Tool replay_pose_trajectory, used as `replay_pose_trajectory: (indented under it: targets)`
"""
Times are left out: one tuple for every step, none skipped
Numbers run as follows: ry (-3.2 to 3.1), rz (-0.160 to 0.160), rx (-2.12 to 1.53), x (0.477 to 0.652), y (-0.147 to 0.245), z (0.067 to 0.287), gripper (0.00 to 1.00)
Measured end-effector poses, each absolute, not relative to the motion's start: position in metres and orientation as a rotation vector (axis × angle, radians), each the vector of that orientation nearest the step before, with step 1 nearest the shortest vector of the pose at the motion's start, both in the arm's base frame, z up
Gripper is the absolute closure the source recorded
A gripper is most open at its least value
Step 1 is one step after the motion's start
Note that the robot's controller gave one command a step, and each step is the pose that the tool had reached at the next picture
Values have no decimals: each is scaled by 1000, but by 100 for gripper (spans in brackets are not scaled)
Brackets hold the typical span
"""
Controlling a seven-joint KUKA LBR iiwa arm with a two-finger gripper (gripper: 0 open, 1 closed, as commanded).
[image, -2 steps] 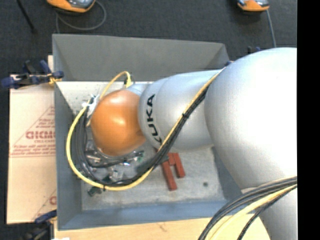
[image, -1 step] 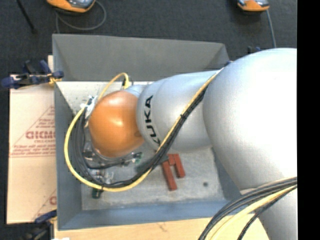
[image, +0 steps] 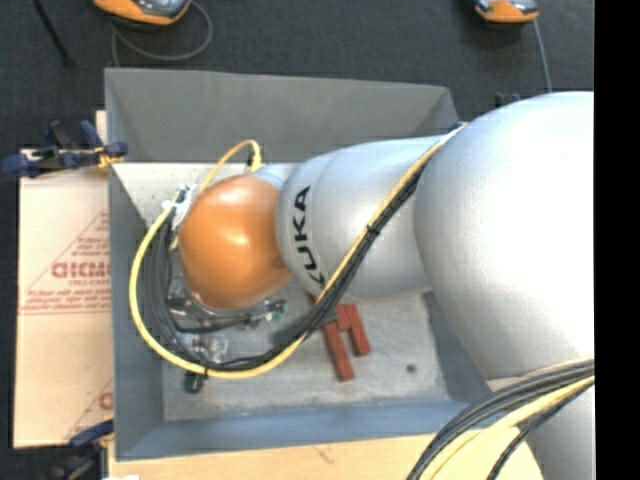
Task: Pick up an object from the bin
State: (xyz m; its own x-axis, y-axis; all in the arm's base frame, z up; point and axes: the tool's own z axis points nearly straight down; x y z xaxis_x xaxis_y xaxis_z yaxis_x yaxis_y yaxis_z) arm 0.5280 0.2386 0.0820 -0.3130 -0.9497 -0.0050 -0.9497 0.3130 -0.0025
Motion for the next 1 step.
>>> replay_pose_trajectory:
  targets:
    - [2544,-3,-1828,530,239,140,100]
